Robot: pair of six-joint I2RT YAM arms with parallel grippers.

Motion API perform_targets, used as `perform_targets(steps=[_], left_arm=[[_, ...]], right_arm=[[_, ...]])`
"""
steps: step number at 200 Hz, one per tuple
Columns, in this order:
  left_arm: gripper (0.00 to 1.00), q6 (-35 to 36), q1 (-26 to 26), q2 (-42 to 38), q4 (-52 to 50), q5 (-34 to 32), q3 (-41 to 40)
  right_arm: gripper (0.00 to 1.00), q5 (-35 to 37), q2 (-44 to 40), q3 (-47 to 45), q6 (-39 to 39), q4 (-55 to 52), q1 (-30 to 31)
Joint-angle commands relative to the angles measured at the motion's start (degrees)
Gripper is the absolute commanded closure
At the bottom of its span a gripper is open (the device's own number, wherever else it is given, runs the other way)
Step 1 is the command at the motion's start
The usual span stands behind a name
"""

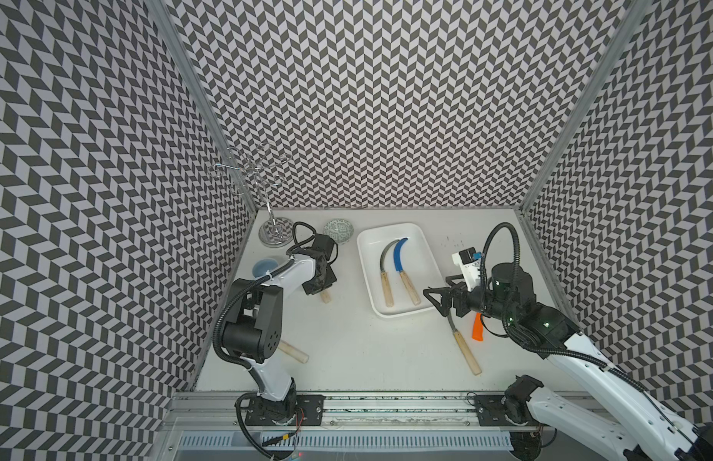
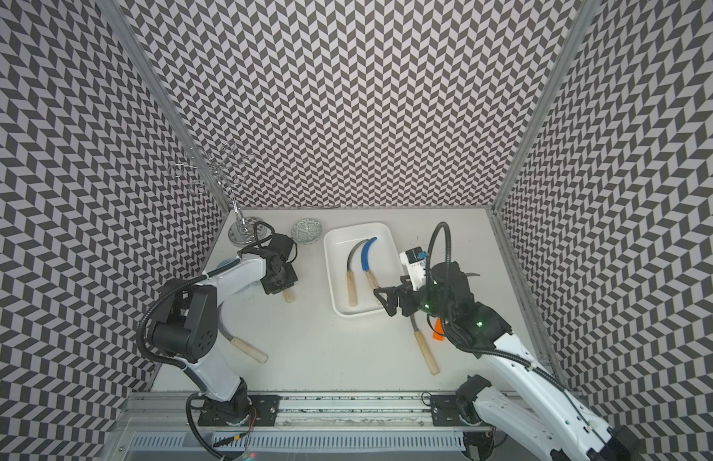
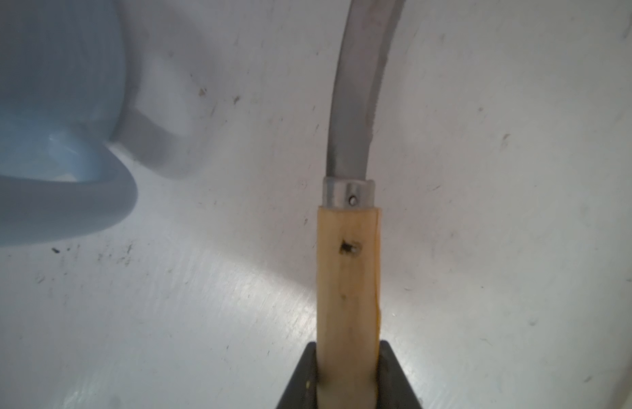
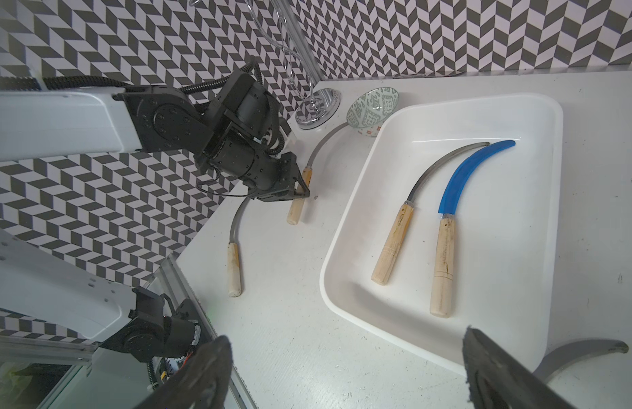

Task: Put small sickles into storage boxes
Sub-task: Pick up the sickle at the center of the board.

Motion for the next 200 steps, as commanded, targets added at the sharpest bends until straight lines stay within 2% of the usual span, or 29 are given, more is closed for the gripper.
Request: perform_targets(steps=[1, 103, 200], left_arm=[[0.82, -0.7, 0.1, -2.4, -1.9, -2.3, 1.8], [0.81, -1.0, 0.4, -5.6, -5.2, -4.8, 4.4], [0.81, 0.3, 0.0, -8.7, -3.7, -1.8, 4.1]], right_arm=[[0.0, 0.6, -1.2, -0.4, -0.8, 2.9, 0.2], [0.0, 0.5, -1.5, -0.6, -0.8, 3.0, 0.2], [0.0, 0.9, -1.2, -0.6, -0.8, 3.0, 0.3]])
